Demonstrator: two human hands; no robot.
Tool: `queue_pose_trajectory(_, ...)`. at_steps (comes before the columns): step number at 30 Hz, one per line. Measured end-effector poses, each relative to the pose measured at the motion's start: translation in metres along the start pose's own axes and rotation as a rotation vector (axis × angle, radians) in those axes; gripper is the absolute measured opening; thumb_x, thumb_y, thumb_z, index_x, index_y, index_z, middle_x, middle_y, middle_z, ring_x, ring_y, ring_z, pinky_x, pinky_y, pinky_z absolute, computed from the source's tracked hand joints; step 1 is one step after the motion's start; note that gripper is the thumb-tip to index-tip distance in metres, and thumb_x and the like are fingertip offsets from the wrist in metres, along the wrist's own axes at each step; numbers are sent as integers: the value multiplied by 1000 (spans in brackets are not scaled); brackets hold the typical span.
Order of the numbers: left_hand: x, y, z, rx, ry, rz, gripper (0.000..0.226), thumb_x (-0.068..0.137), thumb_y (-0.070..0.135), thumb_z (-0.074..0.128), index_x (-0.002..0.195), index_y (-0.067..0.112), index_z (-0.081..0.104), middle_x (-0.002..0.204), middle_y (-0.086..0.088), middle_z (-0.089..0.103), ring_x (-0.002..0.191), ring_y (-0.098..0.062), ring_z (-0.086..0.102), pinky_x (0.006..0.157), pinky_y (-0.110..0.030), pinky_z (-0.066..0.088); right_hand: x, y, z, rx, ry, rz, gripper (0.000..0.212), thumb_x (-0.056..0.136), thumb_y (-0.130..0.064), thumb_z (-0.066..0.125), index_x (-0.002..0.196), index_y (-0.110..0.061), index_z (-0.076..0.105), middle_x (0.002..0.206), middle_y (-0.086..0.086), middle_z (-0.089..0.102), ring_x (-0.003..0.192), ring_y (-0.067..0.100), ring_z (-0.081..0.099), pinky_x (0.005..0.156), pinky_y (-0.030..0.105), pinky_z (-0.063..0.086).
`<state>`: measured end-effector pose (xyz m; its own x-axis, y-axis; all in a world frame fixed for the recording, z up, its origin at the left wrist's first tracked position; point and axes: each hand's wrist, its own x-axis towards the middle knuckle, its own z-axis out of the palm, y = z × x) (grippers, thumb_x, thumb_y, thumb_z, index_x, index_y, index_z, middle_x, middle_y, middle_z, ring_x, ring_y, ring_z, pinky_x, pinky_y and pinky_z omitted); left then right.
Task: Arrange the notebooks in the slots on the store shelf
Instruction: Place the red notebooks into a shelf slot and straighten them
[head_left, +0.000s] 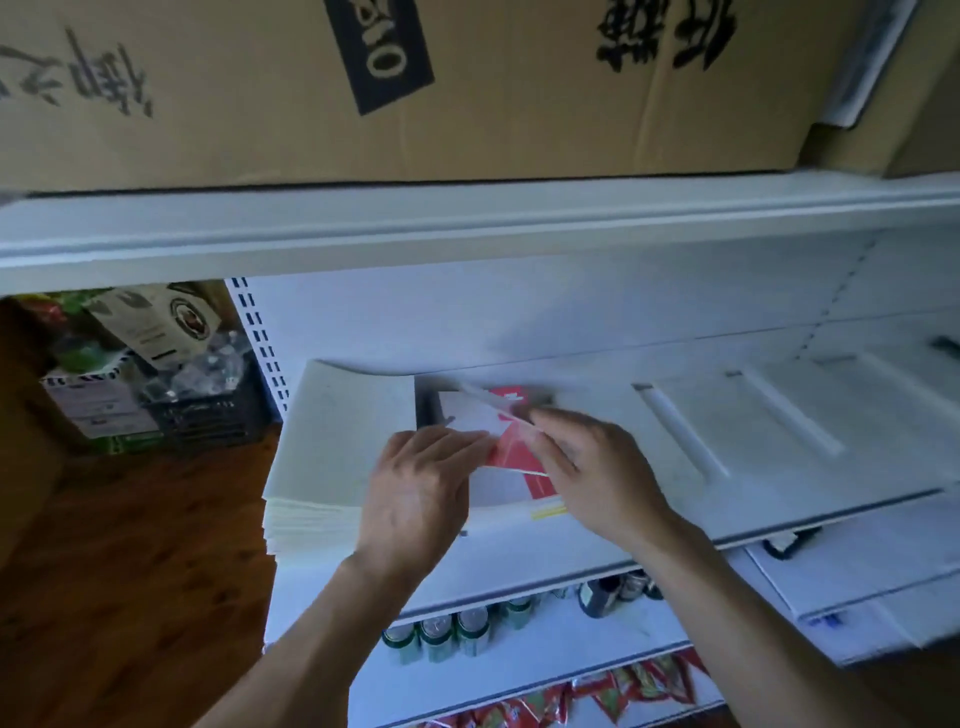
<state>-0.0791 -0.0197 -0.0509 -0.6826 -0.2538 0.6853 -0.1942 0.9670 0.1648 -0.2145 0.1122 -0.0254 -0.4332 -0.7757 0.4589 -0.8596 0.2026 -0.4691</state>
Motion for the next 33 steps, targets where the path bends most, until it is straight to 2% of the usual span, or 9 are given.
queue_pose_trajectory(4,14,31,21,-46,-4,98,38,73,2,49,86,27,75,87,11,73,79,-18,66,70,-30,43,-28,12,-21,103,-190,28,36,91,-48,51,122,-31,59,112,-12,66,100,9,62,82,30,52)
queue_pose_trajectory(11,58,115,63,-347,116,183,20,84,12,66,103,19,72,103,7,71,105,-14,61,91,-30,41,-71,83,-85,-193,291,97,30,89,-17,58,116,-26,69,99,-3,75,81,20,70,60,34,58)
queue_pose_trajectory(13,71,150,68,-645,76,-82,28,90,33,61,117,27,63,121,14,62,122,-7,49,102,-24,33,-90,112,-116,-234,389,93,29,87,-12,60,112,-19,71,105,-3,74,88,15,69,69,29,57)
queue_pose_trajectory(15,87,184,79,-1103,-46,-615,35,95,43,53,129,34,52,136,14,51,128,-6,45,103,-21,32,-113,145,-149,-266,432,56,31,86,-4,59,111,-16,72,114,-4,71,102,11,65,82,28,55)
queue_pose_trajectory(18,117,236,122,-1674,-474,-1132,55,94,49,50,137,15,47,140,-8,52,112,-24,59,97,-35,47,-146,193,-195,-361,376,-11,34,89,-4,51,114,-15,71,117,-2,69,113,11,59,96,33,48)
queue_pose_trajectory(22,140,332,178,-1747,-868,-1073,38,94,24,56,123,1,61,114,-17,69,98,-30,66,94,-38,53,-196,253,-257,-441,309,-33,37,86,-5,49,112,-16,73,118,-4,69,114,10,61,103,31,43)
queue_pose_trajectory(25,150,396,219,-1760,-980,-1048,52,79,9,62,129,-2,56,122,-19,66,109,-30,63,93,-38,53,-239,295,-300,-500,276,37,35,88,-10,49,112,-21,72,118,-7,68,117,7,58,107,30,39)
queue_pose_trajectory(30,169,483,269,-1708,-1103,-970,46,78,4,62,124,-2,58,109,-17,71,89,-25,71,69,-32,60,-287,347,-350,-485,184,244,35,91,-24,47,118,-26,68,123,-12,65,121,4,54,110,31,36)
queue_pose_trajectory(33,183,524,298,-1657,-1041,-847,39,86,-3,55,124,8,59,110,-12,72,95,-26,70,73,-36,58,-301,373,-373,-382,87,416,42,91,-43,52,133,-37,54,142,-28,42,136,-11,25,114,17,13)
